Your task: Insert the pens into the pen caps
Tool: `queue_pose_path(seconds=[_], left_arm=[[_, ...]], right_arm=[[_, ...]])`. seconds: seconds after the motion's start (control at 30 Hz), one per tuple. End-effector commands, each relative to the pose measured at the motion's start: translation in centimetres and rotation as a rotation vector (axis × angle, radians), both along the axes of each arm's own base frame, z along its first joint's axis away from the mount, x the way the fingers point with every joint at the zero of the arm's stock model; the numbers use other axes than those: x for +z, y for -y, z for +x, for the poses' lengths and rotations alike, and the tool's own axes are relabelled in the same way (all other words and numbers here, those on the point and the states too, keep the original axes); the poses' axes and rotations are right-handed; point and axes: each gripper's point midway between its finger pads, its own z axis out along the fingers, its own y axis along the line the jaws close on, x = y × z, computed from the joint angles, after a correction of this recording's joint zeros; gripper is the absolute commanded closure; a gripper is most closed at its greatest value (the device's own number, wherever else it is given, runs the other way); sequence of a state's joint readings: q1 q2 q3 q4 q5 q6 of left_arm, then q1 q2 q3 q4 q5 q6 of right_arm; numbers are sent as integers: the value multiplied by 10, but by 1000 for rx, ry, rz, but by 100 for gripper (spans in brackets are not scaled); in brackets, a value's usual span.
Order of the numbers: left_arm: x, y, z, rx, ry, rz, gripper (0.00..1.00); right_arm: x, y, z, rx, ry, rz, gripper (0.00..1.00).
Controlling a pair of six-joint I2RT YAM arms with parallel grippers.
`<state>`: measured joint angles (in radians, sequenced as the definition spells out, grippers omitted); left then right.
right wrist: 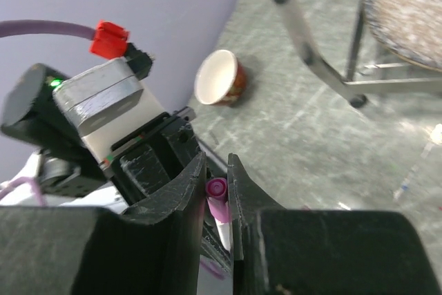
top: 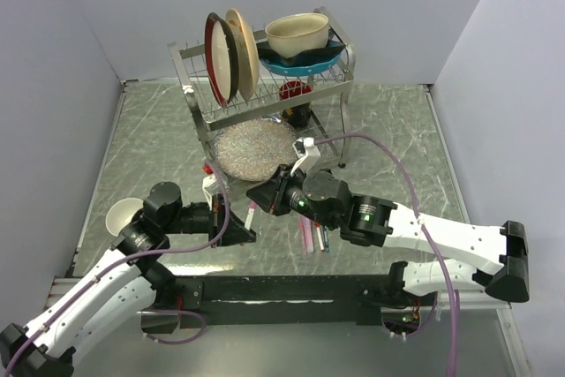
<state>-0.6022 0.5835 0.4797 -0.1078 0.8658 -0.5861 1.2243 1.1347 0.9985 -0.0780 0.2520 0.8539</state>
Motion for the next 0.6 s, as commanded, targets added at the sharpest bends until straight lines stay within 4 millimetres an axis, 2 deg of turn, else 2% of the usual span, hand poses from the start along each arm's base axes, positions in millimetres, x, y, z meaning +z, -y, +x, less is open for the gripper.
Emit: queue_pose_path(seconds=[0.0, 0.17, 0.43, 0.57], left_arm=[[31, 1, 48, 197, 155, -7, 99], [24, 1, 61, 243, 160, 26, 99], [25, 3, 71, 272, 164, 25, 99], [23, 2, 79, 302, 180, 41, 99]], right_arm=[[-37, -15, -52, 173, -179, -124, 100], [-37, -14, -52, 156, -208, -137, 100], [-60, -18, -54, 139, -262, -209, 100], [-63, -24, -60, 164, -299, -205, 100]])
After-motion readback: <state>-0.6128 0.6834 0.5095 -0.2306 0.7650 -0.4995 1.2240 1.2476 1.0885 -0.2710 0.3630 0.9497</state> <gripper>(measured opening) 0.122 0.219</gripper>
